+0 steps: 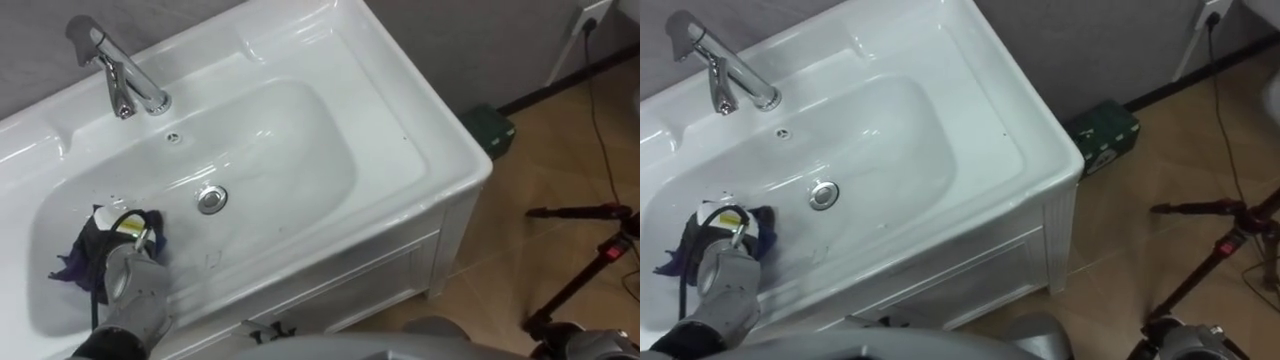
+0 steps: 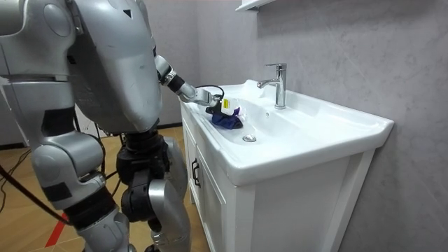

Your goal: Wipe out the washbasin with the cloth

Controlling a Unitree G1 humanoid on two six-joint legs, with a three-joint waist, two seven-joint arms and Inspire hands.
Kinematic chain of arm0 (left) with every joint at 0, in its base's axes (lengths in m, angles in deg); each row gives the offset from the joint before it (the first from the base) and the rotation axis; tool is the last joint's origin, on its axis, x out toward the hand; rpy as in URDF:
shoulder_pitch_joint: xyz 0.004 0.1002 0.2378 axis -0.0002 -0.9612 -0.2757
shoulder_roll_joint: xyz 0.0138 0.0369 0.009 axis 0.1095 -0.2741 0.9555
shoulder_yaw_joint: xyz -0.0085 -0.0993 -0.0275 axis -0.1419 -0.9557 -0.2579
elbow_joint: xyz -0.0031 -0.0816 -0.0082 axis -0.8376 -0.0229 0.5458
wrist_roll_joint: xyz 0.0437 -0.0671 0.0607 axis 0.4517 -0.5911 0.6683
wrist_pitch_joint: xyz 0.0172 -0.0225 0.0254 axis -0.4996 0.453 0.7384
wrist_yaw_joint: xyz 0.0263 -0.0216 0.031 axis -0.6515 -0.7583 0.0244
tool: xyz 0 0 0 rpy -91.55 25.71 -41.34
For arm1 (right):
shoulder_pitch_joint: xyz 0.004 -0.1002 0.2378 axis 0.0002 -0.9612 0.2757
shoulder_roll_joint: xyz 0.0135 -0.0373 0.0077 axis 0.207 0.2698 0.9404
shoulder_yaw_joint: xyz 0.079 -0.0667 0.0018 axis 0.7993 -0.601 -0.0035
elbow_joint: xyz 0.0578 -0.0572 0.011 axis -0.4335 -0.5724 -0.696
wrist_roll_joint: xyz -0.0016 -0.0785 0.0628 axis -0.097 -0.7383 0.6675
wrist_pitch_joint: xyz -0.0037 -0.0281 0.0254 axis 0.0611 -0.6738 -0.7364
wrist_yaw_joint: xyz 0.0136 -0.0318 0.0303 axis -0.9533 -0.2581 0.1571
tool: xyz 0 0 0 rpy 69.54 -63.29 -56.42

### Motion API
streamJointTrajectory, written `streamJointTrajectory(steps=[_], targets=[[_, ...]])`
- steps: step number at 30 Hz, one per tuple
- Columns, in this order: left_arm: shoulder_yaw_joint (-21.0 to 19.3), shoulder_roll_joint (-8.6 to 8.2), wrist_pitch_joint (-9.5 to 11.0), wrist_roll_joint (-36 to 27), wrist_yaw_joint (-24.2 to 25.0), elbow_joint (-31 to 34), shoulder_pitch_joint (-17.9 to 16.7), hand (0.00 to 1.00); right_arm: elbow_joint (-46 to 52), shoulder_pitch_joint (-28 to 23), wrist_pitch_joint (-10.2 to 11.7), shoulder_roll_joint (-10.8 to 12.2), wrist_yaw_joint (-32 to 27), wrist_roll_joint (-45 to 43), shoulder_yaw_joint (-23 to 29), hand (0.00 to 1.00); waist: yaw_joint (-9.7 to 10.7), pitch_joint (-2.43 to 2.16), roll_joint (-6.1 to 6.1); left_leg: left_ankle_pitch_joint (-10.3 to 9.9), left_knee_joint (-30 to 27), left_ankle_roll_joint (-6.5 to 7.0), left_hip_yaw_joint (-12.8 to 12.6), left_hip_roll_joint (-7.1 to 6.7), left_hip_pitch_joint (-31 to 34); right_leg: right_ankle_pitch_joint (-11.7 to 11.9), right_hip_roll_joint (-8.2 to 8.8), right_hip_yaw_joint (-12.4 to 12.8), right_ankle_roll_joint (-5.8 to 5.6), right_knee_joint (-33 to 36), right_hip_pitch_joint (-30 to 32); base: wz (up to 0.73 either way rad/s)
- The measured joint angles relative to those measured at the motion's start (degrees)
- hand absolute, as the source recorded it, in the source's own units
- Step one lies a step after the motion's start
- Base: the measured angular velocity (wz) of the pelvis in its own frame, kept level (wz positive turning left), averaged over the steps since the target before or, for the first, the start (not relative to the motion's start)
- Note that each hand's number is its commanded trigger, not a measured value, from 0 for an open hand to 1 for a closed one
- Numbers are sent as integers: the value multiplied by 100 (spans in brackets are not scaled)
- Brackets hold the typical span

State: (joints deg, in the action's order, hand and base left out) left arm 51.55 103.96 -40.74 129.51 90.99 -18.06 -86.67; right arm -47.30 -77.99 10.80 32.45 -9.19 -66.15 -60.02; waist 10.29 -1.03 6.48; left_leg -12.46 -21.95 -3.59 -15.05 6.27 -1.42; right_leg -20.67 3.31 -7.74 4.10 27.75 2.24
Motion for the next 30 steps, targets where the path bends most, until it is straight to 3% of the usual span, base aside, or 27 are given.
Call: streamJointTrajectory(steps=[3,7,11,19,30], targets=[[-94,4,110,39,-106,0,-1,100,4,-30,69,-3,-60,41,190,0,-33,-4,7,0,4,0,-8,10,14,1,-2,-21,3,-18,7,3],[-132,7,239,38,-502,1,-4,100,4,-62,84,-44,-213,250,178,0,-228,-10,11,1,50,0,0,4,-22,4,9,-55,8,-24,-24,3],[-152,39,404,108,-938,34,-8,100,4,-66,204,-100,-304,284,189,0,-297,-24,9,0,69,0,109,-13,3,9,43,-242,3,-105,-118,23],[-279,73,490,157,-1302,185,-44,100,7,-54,271,-133,-235,274,193,0,-574,-81,-19,0,126,3,291,-40,62,57,45,-337,-6,-202,-145,8],[-385,116,576,20,-1855,293,-222,100,28,-56,390,-145,-278,324,193,0,-616,-80,-19,0,136,2,343,-74,67,92,88,-400,-48,-211,-140,0]])
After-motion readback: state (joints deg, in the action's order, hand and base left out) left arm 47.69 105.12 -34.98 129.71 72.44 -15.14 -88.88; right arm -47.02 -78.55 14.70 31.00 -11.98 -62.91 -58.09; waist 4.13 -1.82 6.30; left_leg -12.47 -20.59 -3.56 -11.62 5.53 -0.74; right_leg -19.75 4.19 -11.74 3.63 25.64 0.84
